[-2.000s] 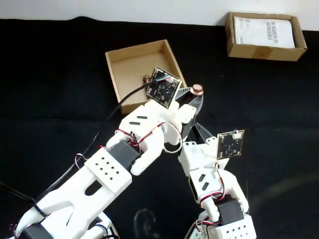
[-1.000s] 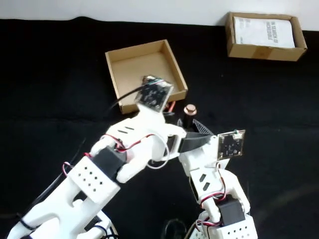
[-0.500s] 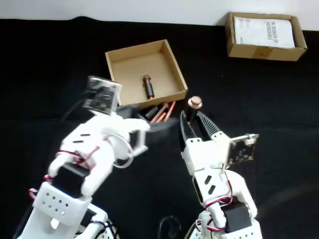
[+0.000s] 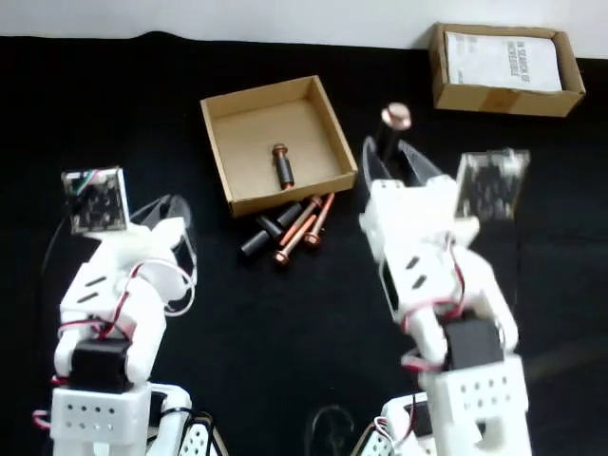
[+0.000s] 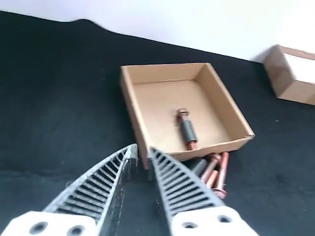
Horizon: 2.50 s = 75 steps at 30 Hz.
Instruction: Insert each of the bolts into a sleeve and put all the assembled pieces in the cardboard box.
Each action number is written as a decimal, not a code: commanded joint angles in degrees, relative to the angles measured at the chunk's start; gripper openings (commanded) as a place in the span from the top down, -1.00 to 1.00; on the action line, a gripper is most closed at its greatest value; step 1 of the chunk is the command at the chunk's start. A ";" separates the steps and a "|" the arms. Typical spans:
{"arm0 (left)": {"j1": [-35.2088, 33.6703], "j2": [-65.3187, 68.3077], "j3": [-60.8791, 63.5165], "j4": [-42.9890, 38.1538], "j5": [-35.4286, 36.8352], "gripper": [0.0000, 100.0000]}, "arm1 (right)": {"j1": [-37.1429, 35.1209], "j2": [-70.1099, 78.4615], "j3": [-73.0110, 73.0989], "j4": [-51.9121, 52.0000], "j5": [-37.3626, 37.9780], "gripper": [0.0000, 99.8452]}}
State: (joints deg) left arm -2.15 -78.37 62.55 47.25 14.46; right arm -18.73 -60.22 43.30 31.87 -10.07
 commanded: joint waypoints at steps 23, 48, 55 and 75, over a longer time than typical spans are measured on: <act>-7.34 -25.19 34.51 -6.77 0.18 0.98 | -4.18 78.73 -82.77 6.90 0.44 0.99; -7.16 -25.19 34.51 -1.85 0.18 0.98 | -5.23 112.57 -107.30 44.88 10.46 0.99; -7.16 -25.19 34.51 -1.85 0.18 0.98 | -6.64 113.10 -107.30 46.81 19.08 0.98; -7.16 -25.19 34.51 -1.85 -0.09 0.98 | -11.21 112.48 -144.48 69.32 33.67 0.46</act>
State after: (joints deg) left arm -9.27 -101.85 96.13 45.32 14.46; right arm -28.57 54.07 -94.02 99.38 22.99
